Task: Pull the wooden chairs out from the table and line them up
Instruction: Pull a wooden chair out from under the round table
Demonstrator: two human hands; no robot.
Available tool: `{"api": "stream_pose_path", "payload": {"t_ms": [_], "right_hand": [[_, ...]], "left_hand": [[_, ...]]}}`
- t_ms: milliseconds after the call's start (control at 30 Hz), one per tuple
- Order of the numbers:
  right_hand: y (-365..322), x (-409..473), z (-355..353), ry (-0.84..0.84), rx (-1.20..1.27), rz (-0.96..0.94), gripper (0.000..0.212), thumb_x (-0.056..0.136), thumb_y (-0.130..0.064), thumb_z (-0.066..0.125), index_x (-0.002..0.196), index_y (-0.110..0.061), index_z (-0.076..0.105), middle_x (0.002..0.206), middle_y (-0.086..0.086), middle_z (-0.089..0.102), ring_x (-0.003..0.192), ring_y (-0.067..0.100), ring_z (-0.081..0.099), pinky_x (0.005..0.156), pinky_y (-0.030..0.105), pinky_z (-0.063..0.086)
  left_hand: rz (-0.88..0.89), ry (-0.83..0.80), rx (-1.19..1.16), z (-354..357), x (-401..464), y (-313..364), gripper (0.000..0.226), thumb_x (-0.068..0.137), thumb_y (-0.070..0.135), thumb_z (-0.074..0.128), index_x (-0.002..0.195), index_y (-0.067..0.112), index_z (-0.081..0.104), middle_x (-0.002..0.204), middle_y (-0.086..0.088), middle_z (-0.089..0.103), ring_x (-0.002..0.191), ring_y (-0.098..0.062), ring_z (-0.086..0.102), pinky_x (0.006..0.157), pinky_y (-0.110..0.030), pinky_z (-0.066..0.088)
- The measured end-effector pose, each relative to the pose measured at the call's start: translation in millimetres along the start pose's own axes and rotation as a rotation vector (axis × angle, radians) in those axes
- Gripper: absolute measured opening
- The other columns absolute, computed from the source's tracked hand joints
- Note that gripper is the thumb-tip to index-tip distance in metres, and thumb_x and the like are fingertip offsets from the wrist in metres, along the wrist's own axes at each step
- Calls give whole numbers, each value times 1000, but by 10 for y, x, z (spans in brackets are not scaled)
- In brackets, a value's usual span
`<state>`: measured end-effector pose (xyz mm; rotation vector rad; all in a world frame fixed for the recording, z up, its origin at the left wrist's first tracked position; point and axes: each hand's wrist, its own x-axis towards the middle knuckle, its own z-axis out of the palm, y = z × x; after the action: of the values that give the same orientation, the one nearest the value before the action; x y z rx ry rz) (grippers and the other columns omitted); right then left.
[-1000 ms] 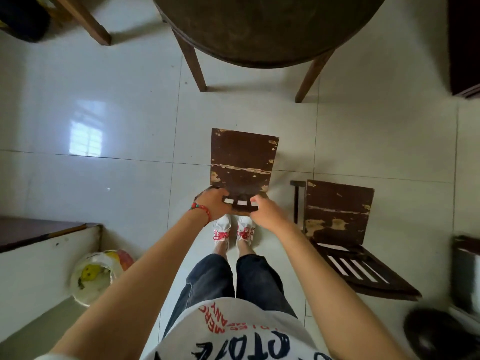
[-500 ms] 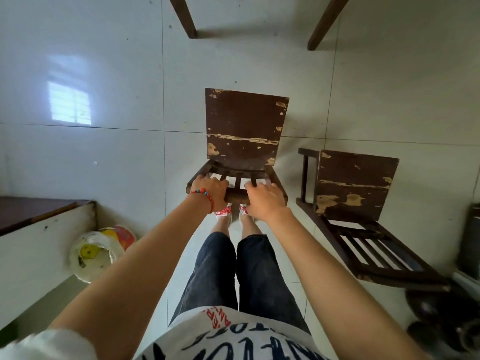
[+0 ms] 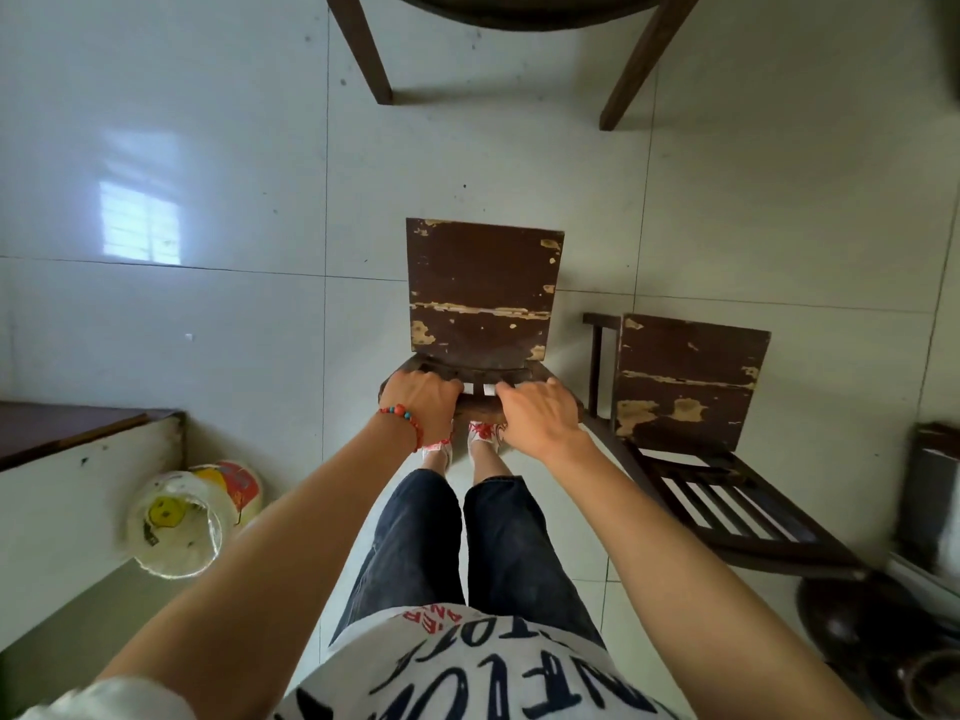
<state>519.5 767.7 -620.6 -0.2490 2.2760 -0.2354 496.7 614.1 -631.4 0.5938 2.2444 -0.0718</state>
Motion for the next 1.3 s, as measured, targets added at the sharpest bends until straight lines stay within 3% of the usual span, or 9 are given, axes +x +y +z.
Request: {"api": "stream_pose_path", "payload": {"t_ms": [100, 433, 667, 933, 1300], "right_hand": [[-46, -178, 63, -5, -17, -2, 34, 79, -17, 58, 113, -16, 52, 97, 9, 68, 96, 29, 63, 90, 38, 38], [-269, -655, 412, 37, -31, 49, 36, 81, -19, 58, 116, -16, 51, 102, 10, 67, 99, 29, 61, 92, 39, 39], [-511, -1042, 797, 70, -41, 81, 39, 80, -17, 57, 119, -17, 50, 99, 10, 66, 96, 29, 62, 93, 40, 40], [-715, -1331, 1214, 70, -45, 86, 39, 78, -13, 58, 117, -15, 51, 97, 9, 67, 95, 29, 62, 90, 39, 41], [-802, -1483, 1732, -24, -36, 72, 40, 80, -16, 59, 119, -14, 50, 98, 10, 67, 96, 29, 62, 94, 40, 39]], "left_hand": [[13, 15, 14, 53, -176, 82, 27, 89, 31, 47, 112, 23, 58, 92, -1, 68, 88, -21, 61, 75, -29, 43], [35, 72, 41, 387, -610, 241, 26, 87, 27, 48, 111, 24, 58, 92, 1, 67, 87, -19, 60, 69, -27, 37], [71, 134, 62, 759, -1017, 337, 27, 85, 25, 50, 112, 25, 57, 92, 0, 67, 86, -21, 61, 72, -29, 46], [99, 119, 52, 1137, -1371, 423, 29, 87, 28, 50, 114, 23, 56, 91, 0, 66, 84, -20, 60, 66, -26, 38], [73, 106, -12, 1701, -1582, 567, 33, 87, 34, 52, 118, 25, 55, 97, 0, 65, 91, -20, 59, 77, -27, 45]]}}
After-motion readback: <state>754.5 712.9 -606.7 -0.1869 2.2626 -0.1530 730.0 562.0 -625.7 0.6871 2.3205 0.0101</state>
